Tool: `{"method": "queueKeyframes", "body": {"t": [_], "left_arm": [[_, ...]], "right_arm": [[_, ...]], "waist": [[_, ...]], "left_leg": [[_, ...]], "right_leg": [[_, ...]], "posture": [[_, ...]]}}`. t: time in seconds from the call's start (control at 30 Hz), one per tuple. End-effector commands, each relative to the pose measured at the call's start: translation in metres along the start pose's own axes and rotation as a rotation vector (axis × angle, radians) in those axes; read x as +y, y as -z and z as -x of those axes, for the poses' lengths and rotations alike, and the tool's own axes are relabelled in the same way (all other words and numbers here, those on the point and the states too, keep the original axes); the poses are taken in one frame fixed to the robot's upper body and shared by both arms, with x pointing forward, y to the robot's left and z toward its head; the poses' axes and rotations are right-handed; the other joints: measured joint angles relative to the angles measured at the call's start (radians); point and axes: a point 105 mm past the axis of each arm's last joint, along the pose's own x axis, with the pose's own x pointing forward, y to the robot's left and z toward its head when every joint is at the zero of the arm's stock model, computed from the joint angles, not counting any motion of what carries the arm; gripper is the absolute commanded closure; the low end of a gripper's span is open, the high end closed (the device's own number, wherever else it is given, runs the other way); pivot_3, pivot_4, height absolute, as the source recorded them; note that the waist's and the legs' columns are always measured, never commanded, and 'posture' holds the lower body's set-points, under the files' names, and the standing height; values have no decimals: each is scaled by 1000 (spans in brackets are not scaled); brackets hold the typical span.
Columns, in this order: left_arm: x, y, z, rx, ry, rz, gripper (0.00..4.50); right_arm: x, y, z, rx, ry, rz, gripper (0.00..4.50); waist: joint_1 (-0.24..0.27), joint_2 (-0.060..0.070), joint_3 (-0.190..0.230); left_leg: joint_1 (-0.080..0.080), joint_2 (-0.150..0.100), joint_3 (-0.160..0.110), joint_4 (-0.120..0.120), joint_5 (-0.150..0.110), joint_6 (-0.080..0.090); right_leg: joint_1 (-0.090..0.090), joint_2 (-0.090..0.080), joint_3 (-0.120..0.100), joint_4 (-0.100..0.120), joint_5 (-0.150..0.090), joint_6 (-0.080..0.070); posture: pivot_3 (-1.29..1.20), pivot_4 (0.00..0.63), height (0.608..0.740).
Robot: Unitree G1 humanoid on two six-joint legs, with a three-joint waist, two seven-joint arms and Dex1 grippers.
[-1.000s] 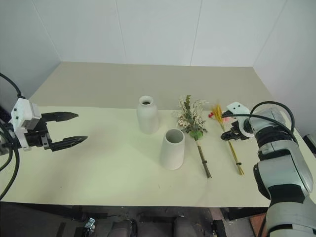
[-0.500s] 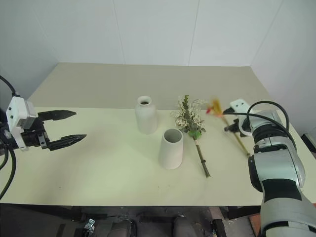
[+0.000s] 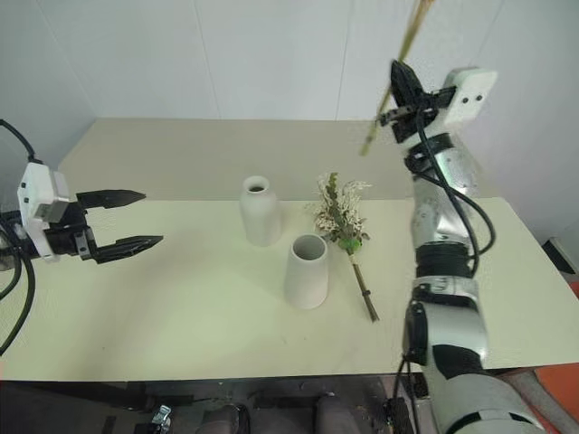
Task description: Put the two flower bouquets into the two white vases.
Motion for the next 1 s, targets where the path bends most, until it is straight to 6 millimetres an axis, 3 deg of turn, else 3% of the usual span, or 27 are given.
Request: {"method": "queueKeyframes", "body": {"t": [0.03,0.37,0.7,0.83,1.0], "left_arm": [[2,-8,3,-8,-10,-36,0],[-4,-5,17,23,-51,-22,0],[-12,-3,19,29,-75,-5,0],[-12,-2,21,32,-81,-1,0],[-12,-5,23,30,-86,-4,0]], "right_arm": [[24,-13,-17,-60,-97,-88,4450],[77,7,-40,36,-356,-270,4450],[115,28,-51,121,-472,-300,4450],[123,39,-51,139,-492,-307,4450],[117,46,-51,140,-471,-291,4450]], "waist": [[1,0,0],[2,1,0],[1,1,0],[1,1,0],[1,1,1]], "left_leg": [[0,0,0,0,0,0],[-2,0,0,0,0,0],[-1,1,0,0,0,0],[-2,1,0,0,0,0],[-2,1,0,0,0,0]], "right_leg": [[0,0,0,0,0,0],[-2,0,0,0,0,0],[-2,0,0,0,0,-1],[-3,1,-1,0,0,-1],[-3,0,-1,0,0,-1]], "posture": [[0,150,740],[0,150,740],[0,150,740],[0,150,740],[0,150,740]]}}
